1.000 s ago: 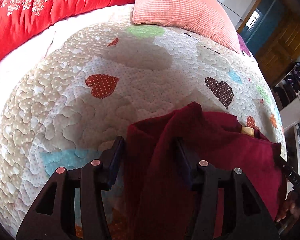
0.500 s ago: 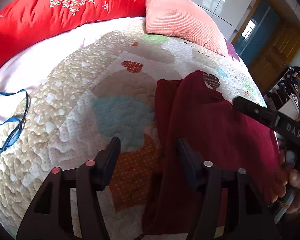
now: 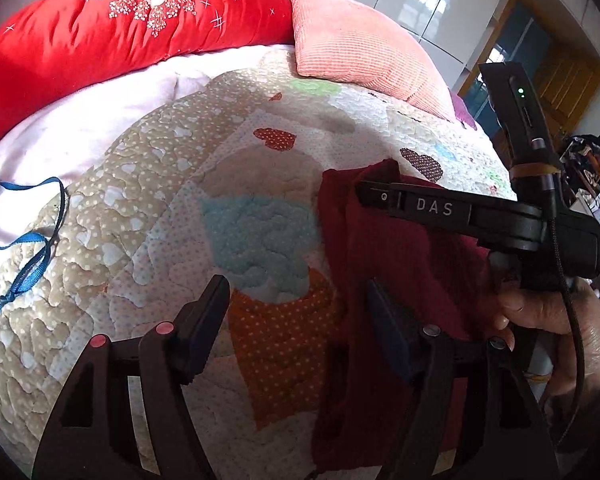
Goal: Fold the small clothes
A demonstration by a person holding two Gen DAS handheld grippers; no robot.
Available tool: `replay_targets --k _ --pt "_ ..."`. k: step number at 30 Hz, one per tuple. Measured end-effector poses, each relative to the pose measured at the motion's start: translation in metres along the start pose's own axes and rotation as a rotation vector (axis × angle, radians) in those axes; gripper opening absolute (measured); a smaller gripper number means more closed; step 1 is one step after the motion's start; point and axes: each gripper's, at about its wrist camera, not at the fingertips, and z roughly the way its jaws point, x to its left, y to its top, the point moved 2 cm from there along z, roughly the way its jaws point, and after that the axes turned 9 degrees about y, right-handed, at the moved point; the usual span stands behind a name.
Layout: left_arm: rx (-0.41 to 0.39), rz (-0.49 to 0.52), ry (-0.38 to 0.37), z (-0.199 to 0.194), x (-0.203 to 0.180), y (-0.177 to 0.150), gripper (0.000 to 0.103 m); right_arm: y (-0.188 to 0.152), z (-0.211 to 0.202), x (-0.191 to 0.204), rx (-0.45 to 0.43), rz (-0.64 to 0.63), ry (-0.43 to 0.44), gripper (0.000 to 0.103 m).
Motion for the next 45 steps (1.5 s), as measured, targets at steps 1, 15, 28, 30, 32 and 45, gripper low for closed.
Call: replay_targets --k 1,15,28,30,32,45 --pt "-0.002 0.004 0.000 -0.002 0.000 -0.001 0.071 -0.001 -0.007 -0.002 -0.005 0.021 0.019 0.040" --pt "0.034 -0.025 -0.086 -0.014 0.004 -0.013 0.071 -0.007 -0.028 0.020 0.026 0.009 0.014 0.072" --pt "0.075 -0.013 -0.134 0.004 -0.001 -0.018 0.085 0.000 0.034 0.036 0.173 -0.142 -0.110 0.092" --pt "0.081 -0.023 -0.145 0.006 0.001 -0.018 0.086 -0.002 0.038 0.037 0.173 -0.182 -0.131 0.092" --pt "0.082 -0.023 -0.148 0.007 0.001 -0.017 0.087 -0.005 0.036 0.038 0.145 -0.226 -0.165 0.082" --pt "0.030 0.029 -0.359 -0.003 -0.036 -0.021 0.085 -0.019 -0.105 -0.004 -0.213 0.050 0.189 0.015"
